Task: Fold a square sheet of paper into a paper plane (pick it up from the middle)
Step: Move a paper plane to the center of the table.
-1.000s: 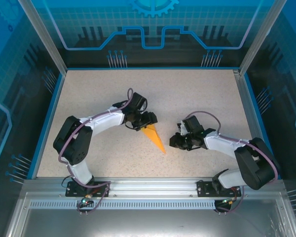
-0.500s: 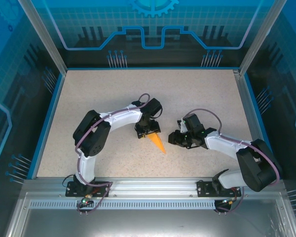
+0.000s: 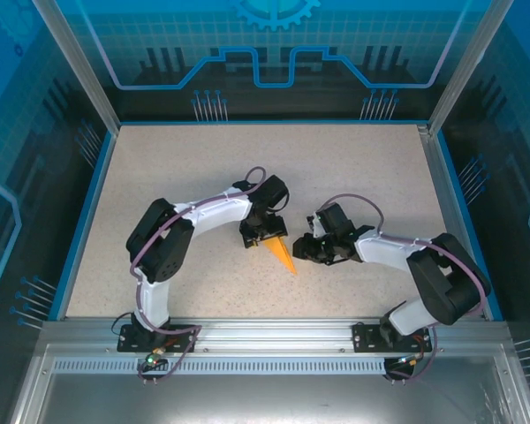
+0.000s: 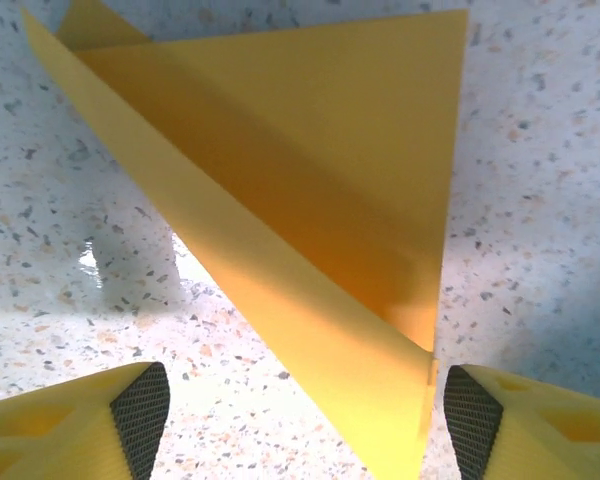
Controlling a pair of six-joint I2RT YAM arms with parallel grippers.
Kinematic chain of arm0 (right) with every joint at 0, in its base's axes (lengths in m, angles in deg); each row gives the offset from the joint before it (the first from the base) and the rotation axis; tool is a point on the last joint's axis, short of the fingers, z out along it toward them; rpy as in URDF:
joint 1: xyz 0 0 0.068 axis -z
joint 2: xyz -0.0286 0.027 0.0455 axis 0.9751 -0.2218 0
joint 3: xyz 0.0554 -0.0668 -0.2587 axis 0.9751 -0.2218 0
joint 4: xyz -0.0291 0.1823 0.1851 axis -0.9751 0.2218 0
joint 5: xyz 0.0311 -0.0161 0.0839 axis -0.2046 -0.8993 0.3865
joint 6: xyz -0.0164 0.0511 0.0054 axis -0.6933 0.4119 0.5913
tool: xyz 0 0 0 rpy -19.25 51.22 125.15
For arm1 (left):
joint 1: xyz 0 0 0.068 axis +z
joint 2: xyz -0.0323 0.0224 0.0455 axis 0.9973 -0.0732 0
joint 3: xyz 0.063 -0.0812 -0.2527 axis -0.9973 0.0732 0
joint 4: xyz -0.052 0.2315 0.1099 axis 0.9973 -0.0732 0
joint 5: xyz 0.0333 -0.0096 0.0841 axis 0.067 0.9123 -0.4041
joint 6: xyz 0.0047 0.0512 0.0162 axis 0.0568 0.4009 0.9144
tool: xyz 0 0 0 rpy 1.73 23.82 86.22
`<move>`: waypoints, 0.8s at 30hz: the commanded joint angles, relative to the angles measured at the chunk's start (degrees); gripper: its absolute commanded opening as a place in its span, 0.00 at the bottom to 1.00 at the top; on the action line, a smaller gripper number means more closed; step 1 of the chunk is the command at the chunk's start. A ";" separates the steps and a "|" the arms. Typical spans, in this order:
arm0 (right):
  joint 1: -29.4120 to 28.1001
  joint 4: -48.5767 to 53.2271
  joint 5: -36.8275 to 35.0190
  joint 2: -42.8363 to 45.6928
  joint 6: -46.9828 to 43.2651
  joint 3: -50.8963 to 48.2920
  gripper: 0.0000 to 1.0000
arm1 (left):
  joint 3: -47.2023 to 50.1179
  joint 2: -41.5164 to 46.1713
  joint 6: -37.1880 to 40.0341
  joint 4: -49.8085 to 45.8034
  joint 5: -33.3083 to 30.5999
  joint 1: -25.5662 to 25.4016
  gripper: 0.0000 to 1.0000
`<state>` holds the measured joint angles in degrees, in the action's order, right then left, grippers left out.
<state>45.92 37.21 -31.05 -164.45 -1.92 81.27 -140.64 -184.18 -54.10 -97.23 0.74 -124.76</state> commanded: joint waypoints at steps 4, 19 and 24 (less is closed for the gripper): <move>-1.39 -0.67 0.51 -1.80 0.47 2.07 0.28 | 0.84 2.27 1.04 2.06 0.54 1.79 0.82; -1.60 -0.55 -0.02 -2.05 0.50 2.46 0.29 | 0.59 0.27 1.51 0.08 1.12 1.96 0.68; -1.60 -0.52 0.28 -2.85 0.48 3.00 0.29 | 2.96 3.34 1.44 0.90 0.59 2.24 0.61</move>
<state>45.17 36.75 -31.09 -166.46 -1.55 82.65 -139.22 -184.24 -52.98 -95.42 1.20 -123.06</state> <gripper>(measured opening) 0.286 0.616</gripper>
